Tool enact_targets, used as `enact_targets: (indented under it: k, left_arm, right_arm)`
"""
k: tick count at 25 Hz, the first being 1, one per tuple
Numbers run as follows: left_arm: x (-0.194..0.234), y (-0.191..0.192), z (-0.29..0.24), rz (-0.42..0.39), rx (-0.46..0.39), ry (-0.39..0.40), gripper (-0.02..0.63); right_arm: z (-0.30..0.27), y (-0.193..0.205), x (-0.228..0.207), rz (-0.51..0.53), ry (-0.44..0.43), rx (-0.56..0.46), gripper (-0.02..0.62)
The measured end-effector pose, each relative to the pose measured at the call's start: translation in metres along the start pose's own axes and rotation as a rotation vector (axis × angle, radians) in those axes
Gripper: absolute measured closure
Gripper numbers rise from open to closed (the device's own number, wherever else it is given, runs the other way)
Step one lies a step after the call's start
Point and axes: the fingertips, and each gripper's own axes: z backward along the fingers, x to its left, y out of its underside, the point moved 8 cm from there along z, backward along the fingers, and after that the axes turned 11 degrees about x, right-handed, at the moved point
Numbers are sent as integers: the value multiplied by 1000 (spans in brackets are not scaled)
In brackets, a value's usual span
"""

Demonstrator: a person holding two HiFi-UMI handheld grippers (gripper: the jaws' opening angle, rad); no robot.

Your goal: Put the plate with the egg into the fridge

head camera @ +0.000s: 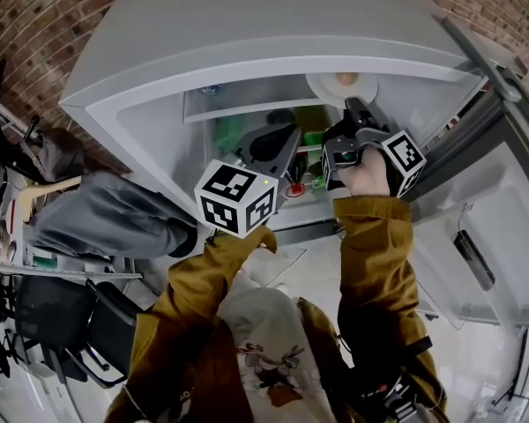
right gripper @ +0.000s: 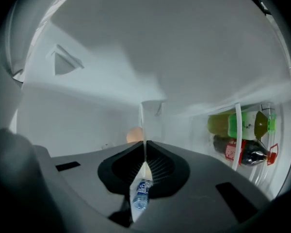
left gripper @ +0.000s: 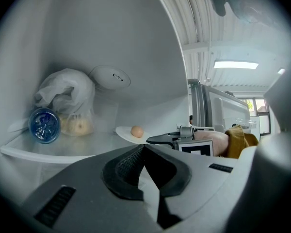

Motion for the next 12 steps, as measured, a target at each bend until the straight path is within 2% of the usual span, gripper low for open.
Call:
enact_targets:
  k: [12]
  left_arm:
    - [0, 0, -3, 9, -4, 11, 600]
  right_arm:
    - [-2, 0, 1, 10, 36, 5, 575]
